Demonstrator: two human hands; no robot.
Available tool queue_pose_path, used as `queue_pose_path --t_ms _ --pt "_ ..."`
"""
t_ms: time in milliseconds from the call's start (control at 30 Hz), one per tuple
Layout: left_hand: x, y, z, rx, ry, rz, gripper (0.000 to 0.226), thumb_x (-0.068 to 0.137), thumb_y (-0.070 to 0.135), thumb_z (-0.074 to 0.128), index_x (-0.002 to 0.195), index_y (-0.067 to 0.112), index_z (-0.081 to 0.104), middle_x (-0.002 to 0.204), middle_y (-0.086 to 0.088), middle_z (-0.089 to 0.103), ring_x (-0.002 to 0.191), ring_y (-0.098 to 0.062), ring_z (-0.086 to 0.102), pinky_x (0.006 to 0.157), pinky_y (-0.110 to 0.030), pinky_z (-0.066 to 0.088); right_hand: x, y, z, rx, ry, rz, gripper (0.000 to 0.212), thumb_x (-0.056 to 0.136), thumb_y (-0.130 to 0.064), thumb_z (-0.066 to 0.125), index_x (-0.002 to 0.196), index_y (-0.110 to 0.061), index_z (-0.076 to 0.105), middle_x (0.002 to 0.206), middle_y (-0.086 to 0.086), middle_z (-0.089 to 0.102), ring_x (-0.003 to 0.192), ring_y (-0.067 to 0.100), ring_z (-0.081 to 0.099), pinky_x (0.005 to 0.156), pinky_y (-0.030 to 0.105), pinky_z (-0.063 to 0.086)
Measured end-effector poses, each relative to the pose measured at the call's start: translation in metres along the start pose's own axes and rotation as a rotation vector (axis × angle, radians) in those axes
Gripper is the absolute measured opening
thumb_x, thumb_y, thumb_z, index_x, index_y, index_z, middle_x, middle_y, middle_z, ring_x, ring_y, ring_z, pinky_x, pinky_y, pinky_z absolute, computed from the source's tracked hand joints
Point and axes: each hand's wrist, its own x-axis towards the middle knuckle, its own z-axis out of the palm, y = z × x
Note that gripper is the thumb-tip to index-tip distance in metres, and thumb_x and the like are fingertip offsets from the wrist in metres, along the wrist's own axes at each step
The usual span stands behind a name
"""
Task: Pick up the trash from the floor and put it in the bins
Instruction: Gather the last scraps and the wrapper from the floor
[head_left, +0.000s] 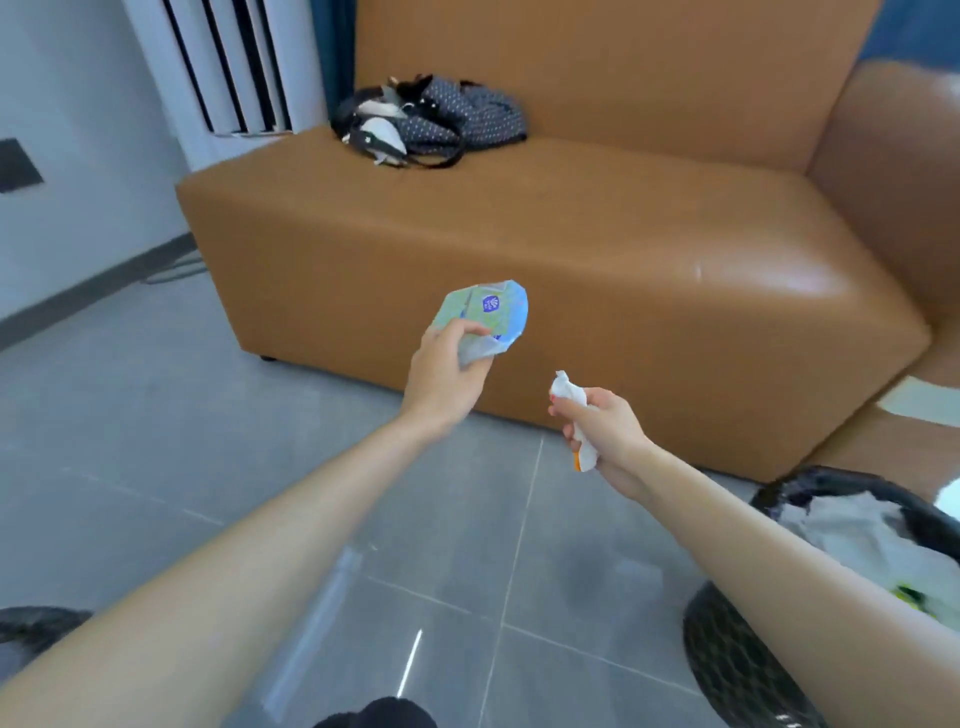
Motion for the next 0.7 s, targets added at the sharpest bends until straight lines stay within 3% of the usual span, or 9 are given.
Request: queue_pose_path --t_ms 133,200,267,367,500,700 --pt "-0.015 0.091 0.01 -0.026 -0.119 0.145 0.023 0.09 0.02 0.058 0.113 0.024 0.058 0.117 0.002 0.039 0.108 -0.016 0.048 0.083 -0.022 0.041 -0.041 -0.021 -0.071 0.025 0.145 -0.024 0.013 0.094 -0.018 0.054 0.083 -0.011 0.055 0.078 0.0 0.053 0.054 0.01 0.042 0.046 0.02 0.035" --pt "-0.023 0.13 0.02 -0.006 -0.175 0.207 0.023 0.091 0.02 0.057 0.114 0.022 0.057 0.12 0.001 0.036 0.115 -0.019 0.046 0.093 -0.027 0.042 -0.059 -0.021 -0.107 0.015 0.214 -0.011 0.006 0.092 -0.013 0.053 0.093 -0.008 0.057 0.084 0.003 0.054 0.056 0.011 0.045 0.047 0.022 0.036" --pt "-0.034 0.163 0.035 0.03 -0.246 0.253 0.024 0.091 0.022 0.057 0.114 0.023 0.056 0.126 0.001 0.034 0.119 -0.022 0.043 0.101 -0.032 0.041 -0.078 -0.018 -0.144 -0.018 0.278 0.003 0.014 0.091 -0.011 0.052 0.103 -0.005 0.055 0.078 0.006 0.052 0.055 0.012 0.045 0.046 0.022 0.036" --pt "-0.056 0.2 0.067 0.05 -0.374 0.264 0.025 0.091 0.027 0.057 0.115 0.023 0.054 0.128 0.004 0.032 0.121 -0.023 0.043 0.102 -0.035 0.04 -0.108 -0.009 -0.195 -0.077 0.35 0.044 0.016 0.093 -0.013 0.051 0.107 -0.005 0.052 0.072 0.007 0.05 0.054 0.015 0.044 0.046 0.024 0.035" --pt "-0.095 0.222 0.119 0.149 -0.519 0.238 0.028 0.093 0.028 0.05 0.121 0.023 0.048 0.138 0.006 0.026 0.121 -0.026 0.037 0.096 -0.03 0.036 -0.141 0.01 -0.247 -0.106 0.425 0.108 0.022 0.095 -0.015 0.049 0.112 -0.001 0.05 0.07 0.011 0.048 0.049 0.017 0.04 0.044 0.026 0.032" --pt "-0.147 0.219 0.193 0.359 -0.834 0.311 0.041 0.095 0.022 0.045 0.135 0.021 0.036 0.154 0.008 0.001 0.133 -0.031 0.019 0.098 -0.038 0.041 -0.17 0.039 -0.292 -0.096 0.52 0.129 0.022 0.096 -0.023 0.051 0.102 -0.001 0.049 0.063 0.008 0.042 0.051 0.018 0.038 0.046 0.027 0.033"
